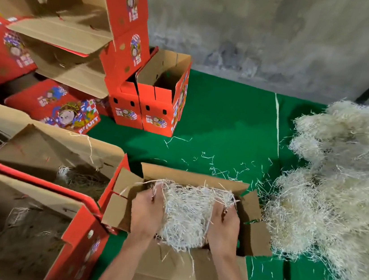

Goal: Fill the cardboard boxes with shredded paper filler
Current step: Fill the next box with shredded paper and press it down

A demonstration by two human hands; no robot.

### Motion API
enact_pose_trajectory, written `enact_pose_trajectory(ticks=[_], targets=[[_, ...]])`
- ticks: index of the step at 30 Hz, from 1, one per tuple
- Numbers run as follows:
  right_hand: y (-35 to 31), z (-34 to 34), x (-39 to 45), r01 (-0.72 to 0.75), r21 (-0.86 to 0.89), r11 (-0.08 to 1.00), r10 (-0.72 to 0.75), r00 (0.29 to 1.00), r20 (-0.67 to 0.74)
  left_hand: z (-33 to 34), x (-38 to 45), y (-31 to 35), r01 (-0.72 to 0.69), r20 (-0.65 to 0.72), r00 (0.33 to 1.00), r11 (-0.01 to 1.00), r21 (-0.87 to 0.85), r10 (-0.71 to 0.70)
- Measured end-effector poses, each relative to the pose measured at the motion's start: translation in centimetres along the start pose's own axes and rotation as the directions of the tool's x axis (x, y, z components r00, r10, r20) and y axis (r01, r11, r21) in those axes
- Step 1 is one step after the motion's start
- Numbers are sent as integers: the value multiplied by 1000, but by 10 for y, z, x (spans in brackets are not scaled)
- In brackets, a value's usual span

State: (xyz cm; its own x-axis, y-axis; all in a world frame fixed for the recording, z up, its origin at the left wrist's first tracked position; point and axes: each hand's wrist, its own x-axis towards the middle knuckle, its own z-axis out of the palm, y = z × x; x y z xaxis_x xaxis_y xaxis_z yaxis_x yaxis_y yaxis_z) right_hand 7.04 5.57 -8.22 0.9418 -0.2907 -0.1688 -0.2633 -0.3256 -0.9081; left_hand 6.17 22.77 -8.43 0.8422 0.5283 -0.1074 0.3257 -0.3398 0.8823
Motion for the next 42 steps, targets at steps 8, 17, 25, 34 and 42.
enact_pose_trajectory(ticks=[8, 17, 25, 34, 42], targets=[[-4, -9, 4, 100, -101, 990, -105, 994, -39, 12, -6, 9, 37, 180, 984, 992, -120, -14], [-5, -14, 14, 114, -79, 990, -120, 990, -70, 4, 18, 4, 119, 79, 991, 979, -165, -108], [-9, -12, 12, 35, 9, 999, -34, 999, -30, 9, 9, 16, 176, 130, 980, 957, -229, -149], [-11, -34, 24, 76, 40, 996, -67, 979, -195, -29, 22, 18, -64, -211, 977, 972, -227, 14], [-25, -31, 12, -308, 425, 851, 238, 948, 210, -28, -1, 33, 556, 505, 797, 731, -395, -333]])
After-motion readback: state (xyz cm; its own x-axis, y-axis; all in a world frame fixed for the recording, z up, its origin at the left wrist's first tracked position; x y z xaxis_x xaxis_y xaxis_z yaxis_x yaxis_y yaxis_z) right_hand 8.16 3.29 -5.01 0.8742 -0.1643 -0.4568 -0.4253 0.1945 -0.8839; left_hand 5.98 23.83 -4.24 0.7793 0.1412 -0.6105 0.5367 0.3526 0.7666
